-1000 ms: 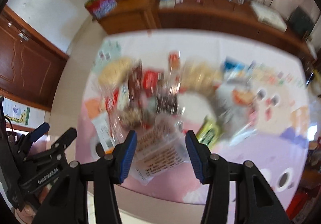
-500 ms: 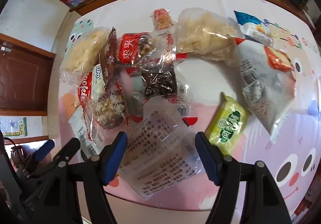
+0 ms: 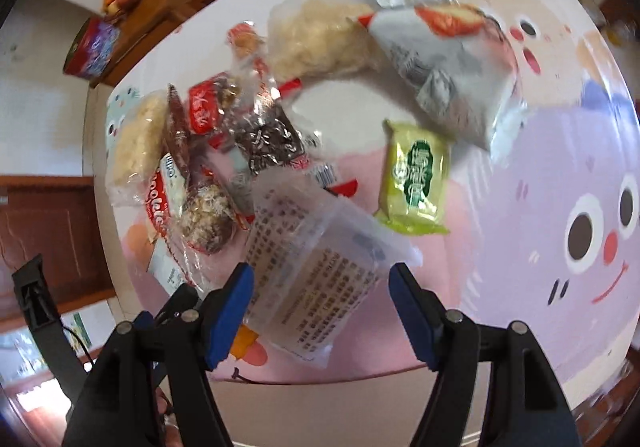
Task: Organize snacks
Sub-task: 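Grasp the white-and-orange bar with the left gripper while the right grasps a clear printed bag, then lift both snacks over the white tray and release them inside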
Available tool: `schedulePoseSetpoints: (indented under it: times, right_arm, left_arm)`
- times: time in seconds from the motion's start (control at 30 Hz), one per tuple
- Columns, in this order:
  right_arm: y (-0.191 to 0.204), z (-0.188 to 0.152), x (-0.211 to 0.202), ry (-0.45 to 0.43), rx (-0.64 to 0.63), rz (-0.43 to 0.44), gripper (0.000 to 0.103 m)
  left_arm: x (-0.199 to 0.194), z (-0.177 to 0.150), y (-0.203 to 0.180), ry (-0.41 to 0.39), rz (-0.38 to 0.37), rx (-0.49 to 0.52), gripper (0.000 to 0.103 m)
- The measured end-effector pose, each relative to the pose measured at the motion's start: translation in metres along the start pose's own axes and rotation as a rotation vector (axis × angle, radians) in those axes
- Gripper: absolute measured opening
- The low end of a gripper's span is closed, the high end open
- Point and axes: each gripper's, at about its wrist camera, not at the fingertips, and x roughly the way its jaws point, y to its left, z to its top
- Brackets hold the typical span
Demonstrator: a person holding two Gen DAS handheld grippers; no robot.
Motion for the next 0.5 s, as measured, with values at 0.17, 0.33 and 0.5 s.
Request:
schedulePoseSetpoints:
  times: [0.17, 0.33, 0.5]
  right_arm:
    - [0.009, -0.001, 0.016, 0.036, 0.011, -0.003, 0.081]
    - [0.018, 0.0, 0.033, 0.042, 0.006, -0.063, 0.088]
    - [0.021, 0.0, 0.043, 0.059, -0.025, -0.086, 0.086]
  left_arm:
    - [0.007, 0.003, 0.004, 0.027, -0.022, -0.014, 0.089]
    - [0.018, 0.0, 0.004, 0.075, 0.006, 0.024, 0.078]
    - [0.015, 0.0, 0.001, 0.062, 0.022, 0.04, 0.074]
